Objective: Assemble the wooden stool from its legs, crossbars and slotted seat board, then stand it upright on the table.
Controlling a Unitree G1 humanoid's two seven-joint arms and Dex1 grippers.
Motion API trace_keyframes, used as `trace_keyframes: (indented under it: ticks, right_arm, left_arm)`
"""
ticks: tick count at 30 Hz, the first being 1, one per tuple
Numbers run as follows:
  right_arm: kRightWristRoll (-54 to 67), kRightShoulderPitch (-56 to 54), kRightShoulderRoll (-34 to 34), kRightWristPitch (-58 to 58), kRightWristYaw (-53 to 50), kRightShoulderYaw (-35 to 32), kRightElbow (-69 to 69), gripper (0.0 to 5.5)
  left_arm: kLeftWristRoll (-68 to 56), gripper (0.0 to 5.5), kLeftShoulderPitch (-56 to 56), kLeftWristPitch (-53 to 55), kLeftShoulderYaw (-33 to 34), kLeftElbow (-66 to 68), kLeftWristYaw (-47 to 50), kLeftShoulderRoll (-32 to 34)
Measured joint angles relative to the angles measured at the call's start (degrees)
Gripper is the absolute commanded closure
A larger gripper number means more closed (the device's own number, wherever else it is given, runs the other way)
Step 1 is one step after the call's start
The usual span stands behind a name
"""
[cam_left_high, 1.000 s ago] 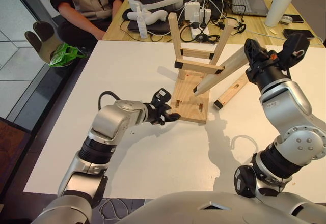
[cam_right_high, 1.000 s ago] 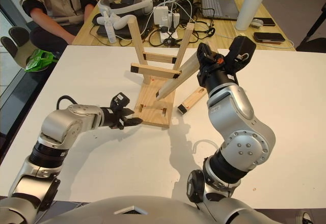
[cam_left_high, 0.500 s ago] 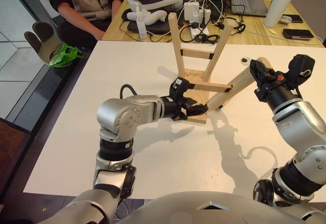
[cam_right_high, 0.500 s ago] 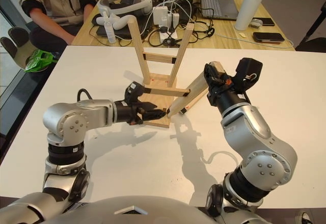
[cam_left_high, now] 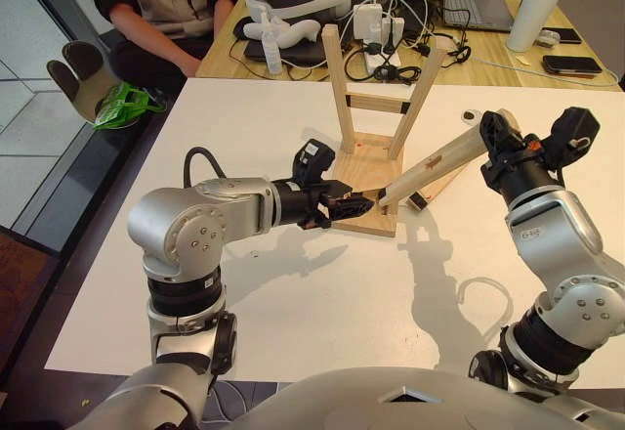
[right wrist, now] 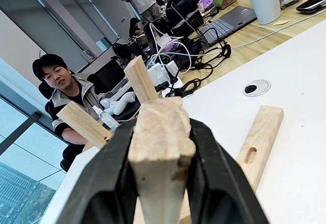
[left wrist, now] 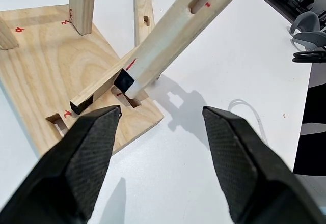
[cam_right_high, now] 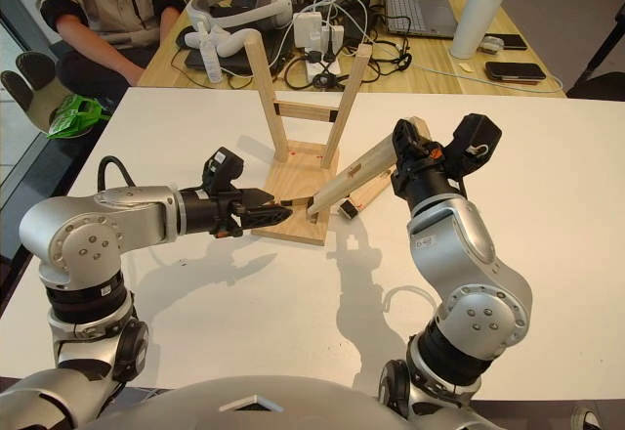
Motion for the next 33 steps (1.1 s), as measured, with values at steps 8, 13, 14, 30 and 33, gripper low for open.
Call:
trace_keyframes:
  ticks: [8,13,14,30,33]
  right_arm:
    - [1.74,-0.81,-2.53,-1.32,-0.2,1.4,1.6,4.48]
    - [3.21,-0.79,-3.69,-2.25,-0.62,1.92,1.62,4.48]
    - [3.23,-0.76,-3.77,-2.31,-0.8,2.21,1.62,4.48]
    - [6.03,0.1,-6.36,-4.7,-2.91,4.09,1.71,4.48]
    - [6.17,0.23,-6.74,-5.13,-3.02,4.37,1.79,4.48]
  left_arm:
    - [0.04,2.51,0.0,-0.97,-0.01,0.25,0.78,0.11]
    - [-0.01,2.51,0.0,-1.06,-0.13,0.26,0.78,0.61]
    - [-0.02,2.51,0.0,-1.09,-0.15,0.27,0.77,0.72]
    - [-0.54,2.51,0.0,-2.18,-0.89,0.3,0.74,1.37]
    - [-0.62,2.51,0.0,-2.22,-0.92,0.3,0.74,1.59]
